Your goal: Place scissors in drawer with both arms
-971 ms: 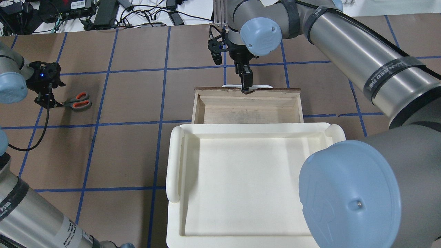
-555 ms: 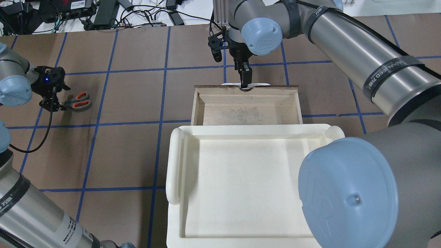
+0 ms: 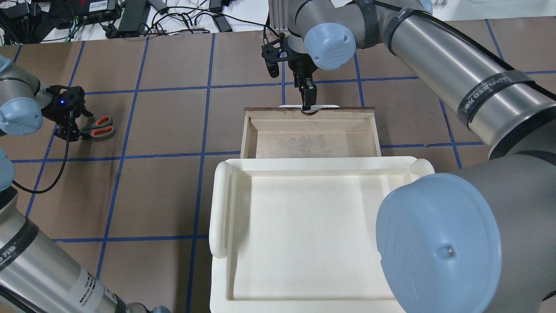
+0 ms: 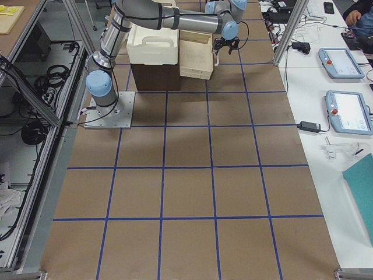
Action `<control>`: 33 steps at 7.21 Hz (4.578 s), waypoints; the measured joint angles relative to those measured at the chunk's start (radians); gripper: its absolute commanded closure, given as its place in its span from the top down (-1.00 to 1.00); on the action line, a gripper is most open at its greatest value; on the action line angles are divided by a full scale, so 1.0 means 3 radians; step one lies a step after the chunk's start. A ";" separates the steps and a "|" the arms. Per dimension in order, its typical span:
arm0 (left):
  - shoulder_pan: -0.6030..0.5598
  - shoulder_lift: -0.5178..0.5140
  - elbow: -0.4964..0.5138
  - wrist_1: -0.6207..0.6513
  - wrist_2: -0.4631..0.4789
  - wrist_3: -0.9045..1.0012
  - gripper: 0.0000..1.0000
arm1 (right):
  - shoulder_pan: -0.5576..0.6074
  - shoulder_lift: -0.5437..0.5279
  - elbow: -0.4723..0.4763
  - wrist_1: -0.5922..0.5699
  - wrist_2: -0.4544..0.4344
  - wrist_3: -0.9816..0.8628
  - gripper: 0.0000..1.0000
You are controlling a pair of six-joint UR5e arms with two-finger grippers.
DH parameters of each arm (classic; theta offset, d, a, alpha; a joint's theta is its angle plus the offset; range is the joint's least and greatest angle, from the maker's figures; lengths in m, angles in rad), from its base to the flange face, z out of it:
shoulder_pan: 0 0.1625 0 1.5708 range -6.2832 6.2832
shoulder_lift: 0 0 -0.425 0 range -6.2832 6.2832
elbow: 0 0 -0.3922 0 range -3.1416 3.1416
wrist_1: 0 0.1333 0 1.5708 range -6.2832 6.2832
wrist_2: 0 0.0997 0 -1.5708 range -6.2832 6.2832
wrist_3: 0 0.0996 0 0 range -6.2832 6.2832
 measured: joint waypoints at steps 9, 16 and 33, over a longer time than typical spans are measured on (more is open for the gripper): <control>0.0013 0.0015 0.0004 -0.0060 0.0008 0.0015 -0.96 | -0.0230 -0.0702 0.0184 0.0391 -0.0103 0.0521 1.00; 0.0008 0.0127 0.0035 -0.0204 -0.0005 0.0024 -1.00 | -0.0566 -0.2156 0.1010 0.0963 -0.0220 0.3017 1.00; -0.2887 0.1229 0.0309 -0.1454 -0.0126 -0.3804 -1.00 | -0.0596 -0.2398 0.1071 0.0985 -0.0131 0.5016 1.00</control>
